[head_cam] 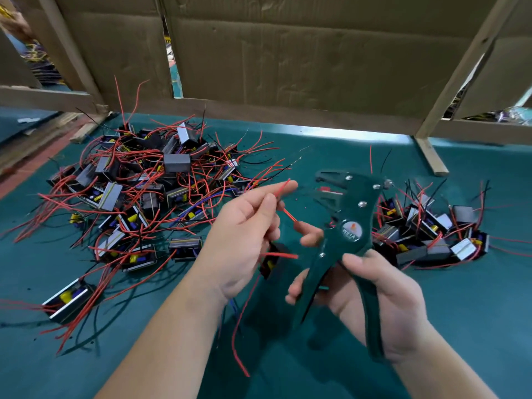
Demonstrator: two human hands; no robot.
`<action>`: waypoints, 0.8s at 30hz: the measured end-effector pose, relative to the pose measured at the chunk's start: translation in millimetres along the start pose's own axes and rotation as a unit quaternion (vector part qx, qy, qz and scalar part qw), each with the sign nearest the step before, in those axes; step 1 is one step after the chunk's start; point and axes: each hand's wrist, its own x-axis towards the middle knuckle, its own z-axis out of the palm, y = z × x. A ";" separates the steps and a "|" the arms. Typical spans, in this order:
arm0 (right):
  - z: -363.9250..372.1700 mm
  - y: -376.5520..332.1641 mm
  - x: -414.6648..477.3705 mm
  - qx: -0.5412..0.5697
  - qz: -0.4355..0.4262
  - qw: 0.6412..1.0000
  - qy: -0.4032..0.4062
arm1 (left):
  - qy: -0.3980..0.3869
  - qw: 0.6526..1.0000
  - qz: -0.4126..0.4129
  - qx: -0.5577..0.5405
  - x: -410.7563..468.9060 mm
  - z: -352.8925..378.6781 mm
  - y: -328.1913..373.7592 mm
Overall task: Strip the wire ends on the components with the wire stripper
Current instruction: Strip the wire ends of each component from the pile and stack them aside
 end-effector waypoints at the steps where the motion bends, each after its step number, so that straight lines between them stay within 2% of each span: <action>1: 1.1 0.9 -0.2 -0.006 0.013 1.000 -0.017 | -0.013 0.998 -0.020 -0.053 -0.9 3.6 0.0; 3: 2.9 3.2 -1.0 -0.029 0.043 0.998 -0.045 | -0.029 0.986 -0.063 -0.149 -2.0 9.9 0.8; 8: 3.5 9.7 -0.3 -0.130 0.096 0.986 -0.039 | 0.031 0.966 -0.128 -0.221 2.5 7.1 -1.5; 10: 1.3 9.7 0.0 -0.137 0.108 0.984 -0.025 | 0.102 0.967 -0.092 -0.212 8.0 1.1 -1.2; 12: -1.8 5.7 -1.2 -0.123 0.096 0.988 0.004 | 0.166 0.968 -0.020 -0.186 15.2 -13.1 2.1; 14: -7.3 -3.0 -1.5 -0.110 0.043 0.991 0.065 | 0.217 0.968 0.075 -0.097 19.4 -35.5 7.1; 15: -11.0 -9.4 -1.2 -0.106 0.005 0.989 0.101 | 0.246 0.961 0.124 -0.006 19.6 -47.6 9.5; 16: -16.0 -17.2 -1.2 -0.107 -0.037 0.984 0.138 | 0.275 0.941 0.165 0.109 18.8 -58.8 11.4; 18: -28.0 -33.8 -3.2 -0.138 -0.118 0.962 0.206 | 0.313 0.863 0.206 0.338 16.2 -73.8 14.2; 20: -40.5 -47.6 -6.5 -0.188 -0.163 0.931 0.268 | 0.335 0.764 0.170 0.525 15.6 -80.3 12.5; 21: -46.2 -51.5 -8.3 -0.201 -0.171 0.920 0.290 | 0.333 0.733 0.117 0.582 16.2 -81.9 9.7; 22: -51.0 -53.0 -9.4 -0.203 -0.171 0.915 0.304 | 0.323 0.717 0.056 0.615 17.0 -82.0 7.0; 24: -55.7 -51.4 -10.1 -0.206 -0.171 0.912 0.310 | 0.299 0.708 -0.031 0.639 17.1 -80.5 3.2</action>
